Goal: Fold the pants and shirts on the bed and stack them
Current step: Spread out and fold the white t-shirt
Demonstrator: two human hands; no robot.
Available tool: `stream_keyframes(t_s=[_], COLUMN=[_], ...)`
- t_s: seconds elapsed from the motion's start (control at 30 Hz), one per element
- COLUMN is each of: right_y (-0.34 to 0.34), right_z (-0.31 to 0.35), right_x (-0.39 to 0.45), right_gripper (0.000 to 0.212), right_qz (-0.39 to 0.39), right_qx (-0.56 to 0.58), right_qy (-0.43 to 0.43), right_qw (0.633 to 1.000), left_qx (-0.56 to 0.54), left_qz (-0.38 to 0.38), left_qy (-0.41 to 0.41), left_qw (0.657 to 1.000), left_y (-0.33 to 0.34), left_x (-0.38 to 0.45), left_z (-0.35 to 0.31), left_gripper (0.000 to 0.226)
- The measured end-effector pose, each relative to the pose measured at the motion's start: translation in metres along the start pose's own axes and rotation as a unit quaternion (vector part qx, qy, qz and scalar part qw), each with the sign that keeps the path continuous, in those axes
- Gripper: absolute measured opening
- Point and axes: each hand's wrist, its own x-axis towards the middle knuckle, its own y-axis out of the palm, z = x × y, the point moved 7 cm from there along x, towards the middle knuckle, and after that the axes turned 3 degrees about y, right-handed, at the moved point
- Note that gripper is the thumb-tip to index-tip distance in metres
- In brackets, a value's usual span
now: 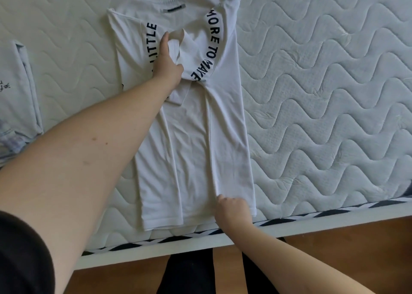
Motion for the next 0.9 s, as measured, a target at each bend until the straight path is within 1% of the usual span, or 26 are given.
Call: stream_keyframes(t_s=[0.07, 0.13, 0.2, 0.23, 0.3, 0.33, 0.4, 0.43, 0.47, 0.53, 0.6, 0.67, 0.73, 0.8, 0.9], right_y=[-0.005, -0.013, -0.011, -0.013, -0.019, -0.018, -0.017, -0.016, -0.016, -0.014, -0.006, 0.006, 0.02, 0.032, 0.039], right_z=[0.002, 0.004, 0.001, -0.003, -0.018, -0.024, -0.034, -0.039, -0.044, -0.053, -0.062, -0.071, -0.073, -0.073, -0.073], right_x=[-0.002, -0.008, -0.014, -0.017, -0.025, -0.028, -0.031, -0.032, -0.032, -0.035, -0.039, -0.045, -0.055, -0.064, -0.069], right_gripper=[0.017, 0.02, 0.015, 0.017, 0.021, 0.019, 0.012, 0.016, 0.023, 0.039, 0.053, 0.06, 0.061, 0.059, 0.058], right_qz=[-0.027, -0.078, -0.111, -0.143, -0.207, -0.228, -0.243, -0.247, -0.25, -0.247, -0.24, -0.24, -0.244, -0.239, -0.261], right_qx=[0.022, 0.033, 0.051, 0.065, 0.093, 0.104, 0.118, 0.122, 0.126, 0.145, 0.171, 0.21, 0.257, 0.301, 0.335], right_qy=[-0.009, -0.025, -0.044, -0.047, -0.036, -0.033, -0.03, -0.025, -0.017, 0.003, 0.037, 0.079, 0.099, 0.122, 0.135], right_qw=[0.999, 0.996, 0.992, 0.986, 0.973, 0.968, 0.962, 0.961, 0.96, 0.958, 0.955, 0.945, 0.93, 0.915, 0.895], left_qx=[0.002, -0.002, -0.013, -0.022, -0.034, -0.036, -0.026, -0.024, -0.028, -0.026, 0.022, 0.073, 0.071, 0.034, -0.067], left_qz=[-0.013, -0.036, -0.06, -0.068, -0.072, -0.061, -0.017, 0.012, 0.047, 0.126, 0.199, 0.255, 0.305, 0.333, 0.314], left_qy=[0.002, -0.004, -0.02, -0.027, -0.025, -0.022, -0.027, -0.041, -0.062, -0.109, -0.132, -0.131, -0.129, -0.131, -0.166], left_qw=[1.0, 0.999, 0.998, 0.997, 0.997, 0.997, 0.999, 0.999, 0.997, 0.986, 0.971, 0.955, 0.941, 0.933, 0.932], left_y=[-0.005, -0.008, -0.006, -0.003, 0.006, 0.012, 0.031, 0.042, 0.055, 0.082, 0.102, 0.115, 0.125, 0.131, 0.134], left_x=[-0.004, -0.013, -0.031, -0.044, -0.073, -0.089, -0.125, -0.145, -0.166, -0.21, -0.251, -0.285, -0.315, -0.335, -0.349], left_z=[0.0, 0.0, 0.006, 0.012, 0.023, 0.029, 0.043, 0.052, 0.062, 0.083, 0.101, 0.113, 0.123, 0.13, 0.135], left_gripper=[0.08, 0.078, 0.074, 0.07, 0.055, 0.045, 0.025, 0.019, 0.019, 0.027, 0.033, 0.034, 0.03, 0.023, 0.009])
